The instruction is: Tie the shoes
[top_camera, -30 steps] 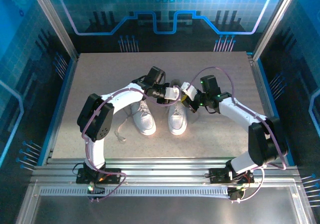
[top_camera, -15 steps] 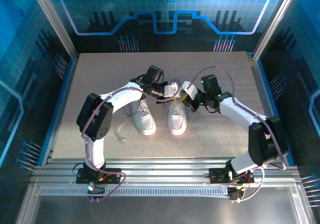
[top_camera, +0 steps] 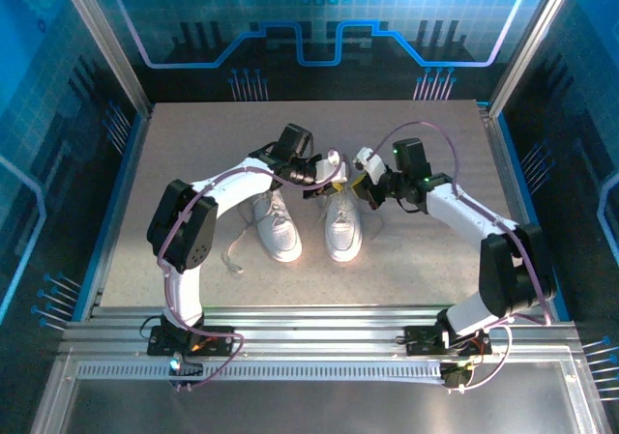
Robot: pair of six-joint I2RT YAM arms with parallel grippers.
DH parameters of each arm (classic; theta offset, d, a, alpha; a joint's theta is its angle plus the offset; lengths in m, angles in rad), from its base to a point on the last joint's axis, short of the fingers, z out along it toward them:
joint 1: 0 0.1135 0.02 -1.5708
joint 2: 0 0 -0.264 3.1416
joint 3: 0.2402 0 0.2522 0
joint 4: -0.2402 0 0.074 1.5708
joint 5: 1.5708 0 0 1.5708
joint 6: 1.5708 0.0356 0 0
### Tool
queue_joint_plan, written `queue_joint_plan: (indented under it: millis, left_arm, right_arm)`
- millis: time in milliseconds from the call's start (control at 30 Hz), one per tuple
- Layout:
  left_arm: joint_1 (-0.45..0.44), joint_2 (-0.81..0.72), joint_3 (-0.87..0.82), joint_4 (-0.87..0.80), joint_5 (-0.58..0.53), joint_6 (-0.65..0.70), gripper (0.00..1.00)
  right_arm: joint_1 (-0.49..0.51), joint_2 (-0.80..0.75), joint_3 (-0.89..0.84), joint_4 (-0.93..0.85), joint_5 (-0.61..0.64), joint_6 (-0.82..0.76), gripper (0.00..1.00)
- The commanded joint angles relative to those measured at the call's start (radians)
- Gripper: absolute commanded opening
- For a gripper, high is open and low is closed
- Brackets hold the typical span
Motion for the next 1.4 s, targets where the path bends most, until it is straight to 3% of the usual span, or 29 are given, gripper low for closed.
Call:
queue_joint_plan:
  millis: [0, 200, 400, 500, 900, 1100, 1367]
  left_arm:
    - [0.009, -0.012, -0.004, 0.018, 0.046, 0.000, 0.28]
    - [0.013, -0.010, -0.004, 0.015, 0.047, 0.009, 0.29]
    - [0.013, -0.026, -0.041, 0.037, 0.060, 0.058, 0.48]
    - [0.012, -0.039, -0.063, 0.032, 0.050, 0.114, 0.52]
    - [-0.008, -0.044, -0.078, -0.024, -0.027, 0.263, 0.54]
    - [-0.029, -0.047, -0.100, 0.038, -0.067, 0.259, 0.47]
    - [-0.030, -0.041, -0.062, 0.007, -0.042, 0.209, 0.19]
  right_arm:
    - [-0.009, 0.017, 0.034, 0.003, -0.029, 0.020, 0.00]
    - [-0.009, 0.021, 0.034, -0.005, -0.027, 0.010, 0.00]
    - [-0.007, 0.024, 0.039, -0.022, -0.026, 0.005, 0.00]
    - [0.000, 0.022, 0.035, -0.031, -0.024, -0.017, 0.00]
    - [0.021, 0.032, 0.043, -0.067, 0.003, -0.064, 0.00]
    - [0.028, 0.038, 0.047, -0.075, 0.009, -0.071, 0.00]
    - [0.030, 0.031, 0.045, -0.079, 0.007, -0.076, 0.00]
